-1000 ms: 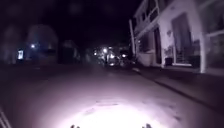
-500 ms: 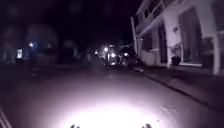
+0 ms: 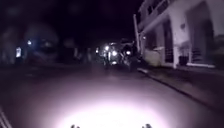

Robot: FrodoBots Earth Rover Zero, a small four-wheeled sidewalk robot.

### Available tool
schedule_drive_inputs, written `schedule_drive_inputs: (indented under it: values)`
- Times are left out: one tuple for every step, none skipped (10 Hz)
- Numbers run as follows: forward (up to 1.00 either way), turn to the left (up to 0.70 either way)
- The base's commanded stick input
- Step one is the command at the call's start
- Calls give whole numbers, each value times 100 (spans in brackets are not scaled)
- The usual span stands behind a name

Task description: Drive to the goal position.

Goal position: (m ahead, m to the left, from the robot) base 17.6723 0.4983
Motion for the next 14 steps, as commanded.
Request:
schedule_drive_inputs:
  values:
    - [85,0]
    - [85,0]
    - [85,0]
    - [85,0]
    - [85,0]
    - [85,0]
    - [85,0]
    - [85,0]
    - [85,0]
    - [85,0]
    - [85,0]
    - [85,0]
    - [85,0]
    - [85,0]
